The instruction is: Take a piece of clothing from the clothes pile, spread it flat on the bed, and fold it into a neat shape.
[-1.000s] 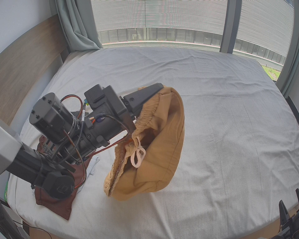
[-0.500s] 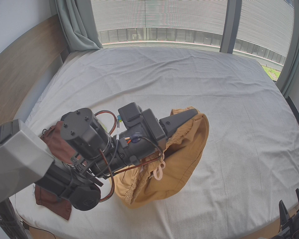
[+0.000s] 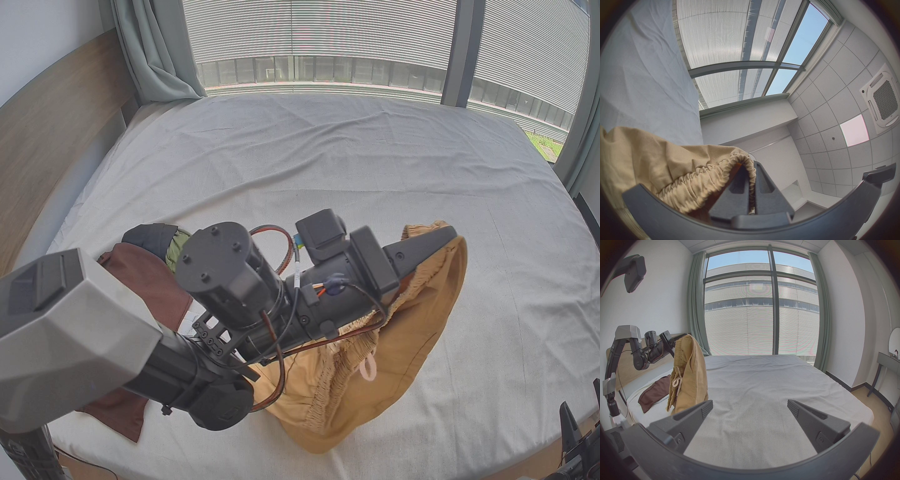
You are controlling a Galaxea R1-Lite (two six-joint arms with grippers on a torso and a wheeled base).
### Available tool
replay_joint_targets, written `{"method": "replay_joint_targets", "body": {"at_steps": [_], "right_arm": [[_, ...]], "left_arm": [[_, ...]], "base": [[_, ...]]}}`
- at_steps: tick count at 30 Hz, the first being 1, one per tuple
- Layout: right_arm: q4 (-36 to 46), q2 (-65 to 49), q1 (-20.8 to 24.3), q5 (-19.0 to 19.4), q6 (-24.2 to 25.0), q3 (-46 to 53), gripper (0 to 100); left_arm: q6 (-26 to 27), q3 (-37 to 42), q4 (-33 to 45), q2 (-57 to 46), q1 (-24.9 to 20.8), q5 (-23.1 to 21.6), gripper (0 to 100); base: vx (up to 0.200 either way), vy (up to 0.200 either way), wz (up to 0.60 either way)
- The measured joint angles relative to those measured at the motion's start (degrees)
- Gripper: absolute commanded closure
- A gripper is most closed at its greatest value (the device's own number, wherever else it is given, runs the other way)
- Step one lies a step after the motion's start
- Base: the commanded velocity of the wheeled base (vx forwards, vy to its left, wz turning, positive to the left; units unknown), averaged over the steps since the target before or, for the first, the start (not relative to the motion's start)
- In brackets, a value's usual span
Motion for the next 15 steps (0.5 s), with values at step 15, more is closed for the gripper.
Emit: {"method": "replay_joint_targets", "body": {"at_steps": [15], "right_arm": [[0.00,0.00,0.00,-0.02,0.06,0.00,0]], "left_arm": [[-4.88,-10.84,2.45,-0.79,-1.82,0.84,100]], "base": [[0.000,0.000,0.00]]}}
